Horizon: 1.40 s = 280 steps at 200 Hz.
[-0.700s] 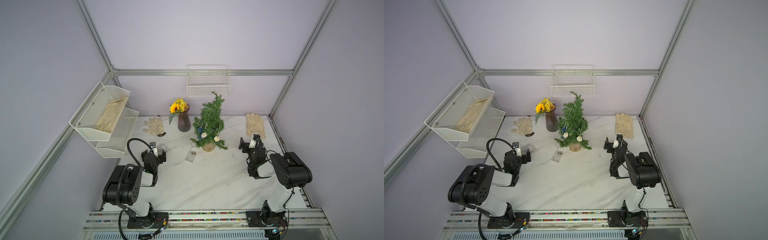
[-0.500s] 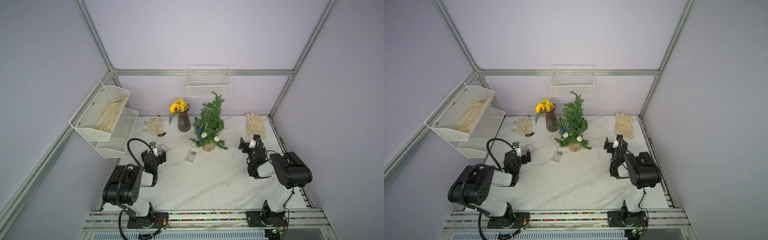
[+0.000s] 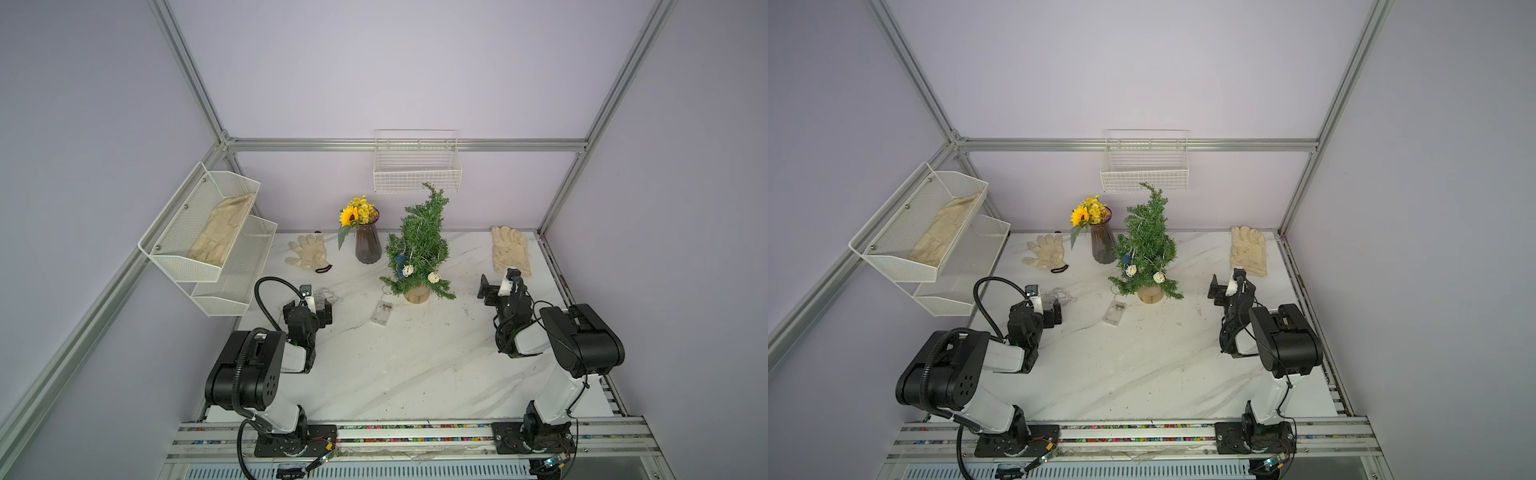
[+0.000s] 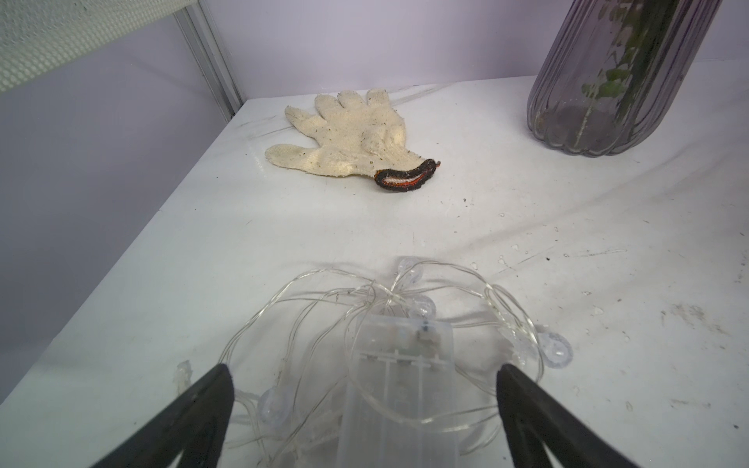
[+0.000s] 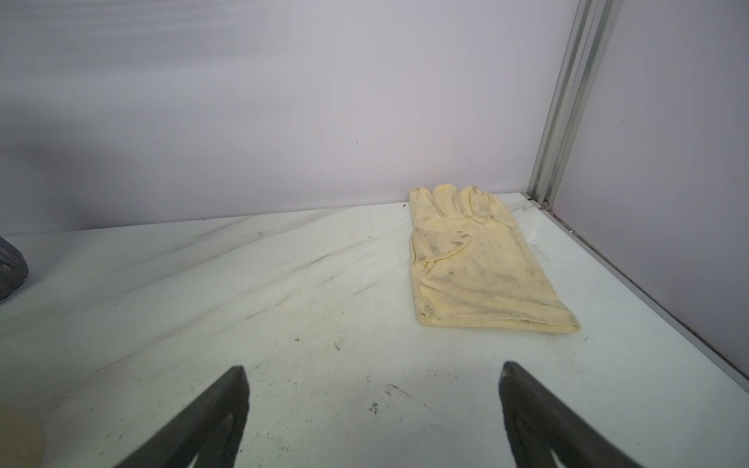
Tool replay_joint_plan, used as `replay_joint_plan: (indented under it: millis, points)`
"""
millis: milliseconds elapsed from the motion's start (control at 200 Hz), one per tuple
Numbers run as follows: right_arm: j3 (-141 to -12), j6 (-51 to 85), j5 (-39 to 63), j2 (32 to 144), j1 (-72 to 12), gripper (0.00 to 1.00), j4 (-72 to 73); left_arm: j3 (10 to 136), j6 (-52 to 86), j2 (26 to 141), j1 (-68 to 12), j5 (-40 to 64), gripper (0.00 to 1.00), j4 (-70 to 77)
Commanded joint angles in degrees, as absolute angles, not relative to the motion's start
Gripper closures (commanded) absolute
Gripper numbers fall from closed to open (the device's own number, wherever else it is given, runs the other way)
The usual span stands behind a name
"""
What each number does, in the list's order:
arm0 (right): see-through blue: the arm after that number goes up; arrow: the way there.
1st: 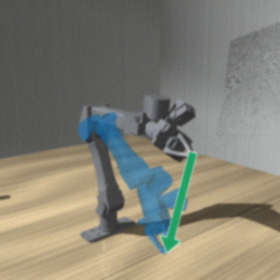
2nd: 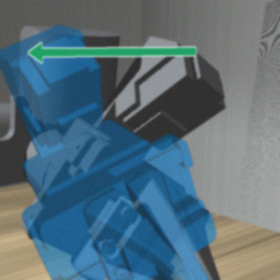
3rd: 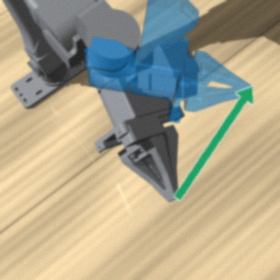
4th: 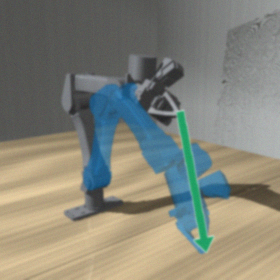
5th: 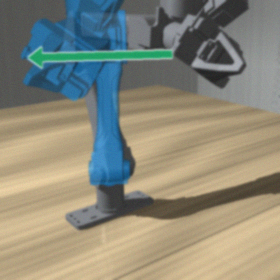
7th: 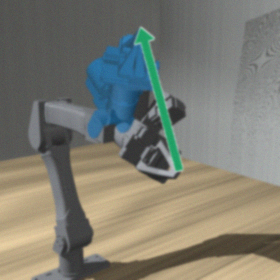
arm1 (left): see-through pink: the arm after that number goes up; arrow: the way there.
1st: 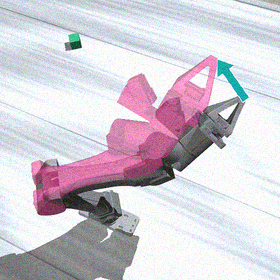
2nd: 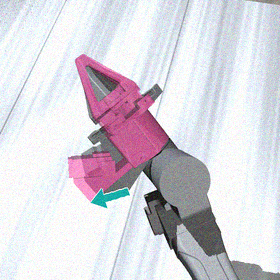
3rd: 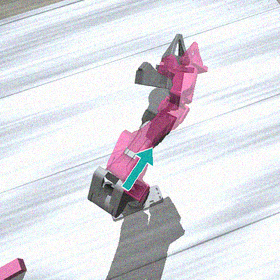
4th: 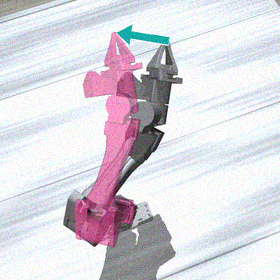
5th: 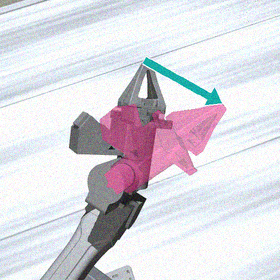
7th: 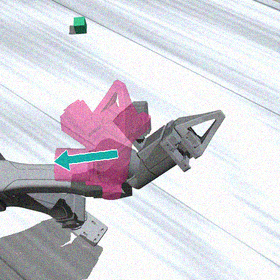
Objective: Remove string lights from the small christmas tree
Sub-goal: Pick up the light string from the Christmas tree.
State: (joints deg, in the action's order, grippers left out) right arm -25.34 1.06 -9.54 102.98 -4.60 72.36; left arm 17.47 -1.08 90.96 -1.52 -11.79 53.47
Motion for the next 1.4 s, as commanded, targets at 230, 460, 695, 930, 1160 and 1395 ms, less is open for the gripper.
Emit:
replay_joint_plan:
  millis: [230, 460, 695, 930, 1160, 1395]
  points:
    - [-25.8, 1.04, -9.4, 102.3, -4.48, 0.03, 73.14, 21.35, -0.46, 90.18, -1.14, -12.12, 0.0, 55.18]
    - [-23.93, 0.32, -15.99, 101.31, -5.72, 0.03, 76.95, 21.9, -2.81, 84.03, -3.7, -17.46, 0.0, 50.67]
    - [-33.57, 7.09, -21.12, 82.73, -7.74, 0.03, 44.22, 41.86, 10.57, 68.12, -15.41, -23.6, 0.0, 6.78]
    - [-43.82, 34.38, -18.56, 76.71, -7.06, 0.03, 20.43, 53.02, 33.39, 72.2, -13.75, -25.88, 0.0, -20.43]
    - [-38.17, 32.75, -8.34, 74.27, -6.72, 0.03, 27.26, 60.3, 32.69, 75.49, -8.33, -1.66, 0.01, -22.5]
    - [-27.68, 34.25, -2.96, 77.49, -10.29, 0.03, 41.67, 61.3, 26.87, 71.46, -21.75, -3.66, 0.11, -18.31]
